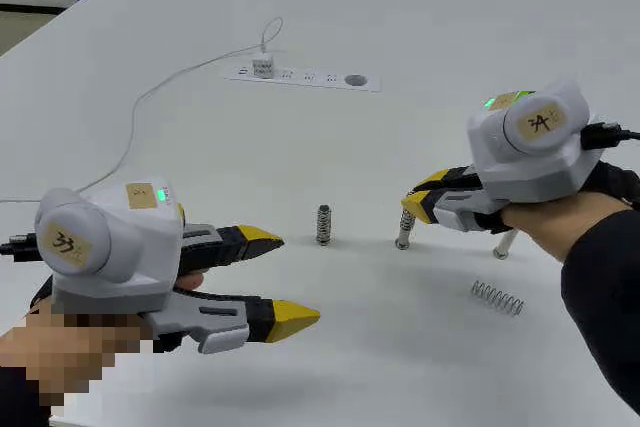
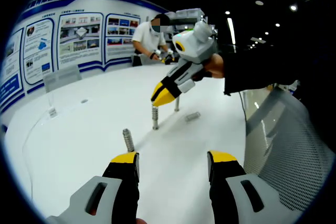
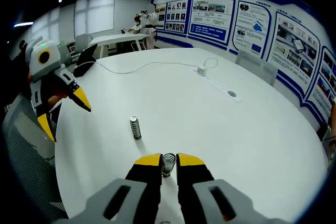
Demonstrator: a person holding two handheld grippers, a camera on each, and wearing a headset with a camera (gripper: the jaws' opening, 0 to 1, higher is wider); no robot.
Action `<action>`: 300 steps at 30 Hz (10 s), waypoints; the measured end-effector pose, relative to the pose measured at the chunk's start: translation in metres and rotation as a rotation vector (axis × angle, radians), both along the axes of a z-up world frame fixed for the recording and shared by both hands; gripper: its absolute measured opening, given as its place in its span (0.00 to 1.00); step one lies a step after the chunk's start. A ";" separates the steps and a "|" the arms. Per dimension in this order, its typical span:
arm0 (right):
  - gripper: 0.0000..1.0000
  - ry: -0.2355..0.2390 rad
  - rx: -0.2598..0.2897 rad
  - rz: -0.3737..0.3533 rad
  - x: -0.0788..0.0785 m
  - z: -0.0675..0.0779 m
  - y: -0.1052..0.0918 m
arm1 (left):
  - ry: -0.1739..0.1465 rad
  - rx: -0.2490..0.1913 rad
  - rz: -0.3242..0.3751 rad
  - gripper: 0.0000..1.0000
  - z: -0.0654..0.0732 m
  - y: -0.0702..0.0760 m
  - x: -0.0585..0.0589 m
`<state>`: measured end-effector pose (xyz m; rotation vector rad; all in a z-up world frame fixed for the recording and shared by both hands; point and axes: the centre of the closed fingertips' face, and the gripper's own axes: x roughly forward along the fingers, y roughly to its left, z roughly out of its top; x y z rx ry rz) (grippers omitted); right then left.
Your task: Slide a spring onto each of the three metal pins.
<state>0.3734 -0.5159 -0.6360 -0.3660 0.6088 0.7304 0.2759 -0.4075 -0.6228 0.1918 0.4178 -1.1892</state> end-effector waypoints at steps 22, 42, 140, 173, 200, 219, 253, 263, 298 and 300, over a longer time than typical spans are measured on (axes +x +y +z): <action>0.14 0.053 -0.021 -0.011 -0.002 -0.028 -0.001 | -0.006 0.002 0.001 0.53 0.002 -0.001 0.000; 0.16 0.052 -0.057 -0.018 -0.033 -0.024 -0.037 | -0.019 0.003 -0.015 0.53 0.006 -0.005 -0.001; 0.12 0.130 -0.096 0.305 -0.101 0.003 0.012 | -0.057 0.061 -0.178 0.47 0.001 -0.042 -0.007; 0.12 0.138 -0.149 0.496 -0.125 0.020 0.050 | -0.134 0.064 -0.277 0.14 0.001 -0.054 -0.020; 0.12 0.041 -0.020 0.503 -0.121 0.055 0.088 | -0.137 0.060 -0.283 0.12 0.003 -0.057 -0.021; 0.11 0.034 -0.022 0.471 -0.115 0.056 0.078 | -0.095 0.041 -0.248 0.28 0.005 -0.054 -0.018; 0.11 -0.026 0.013 0.183 -0.073 0.080 -0.019 | -0.040 -0.017 -0.079 0.52 0.010 -0.014 -0.001; 0.12 -0.040 0.010 0.090 -0.059 0.080 -0.052 | -0.030 -0.017 -0.060 0.55 0.008 -0.006 -0.002; 0.12 -0.014 0.040 -0.149 -0.025 0.030 -0.116 | -0.009 -0.004 -0.038 0.57 0.003 -0.001 -0.003; 0.12 -0.008 0.046 -0.152 -0.024 0.028 -0.116 | -0.007 -0.004 -0.036 0.57 0.003 -0.001 -0.003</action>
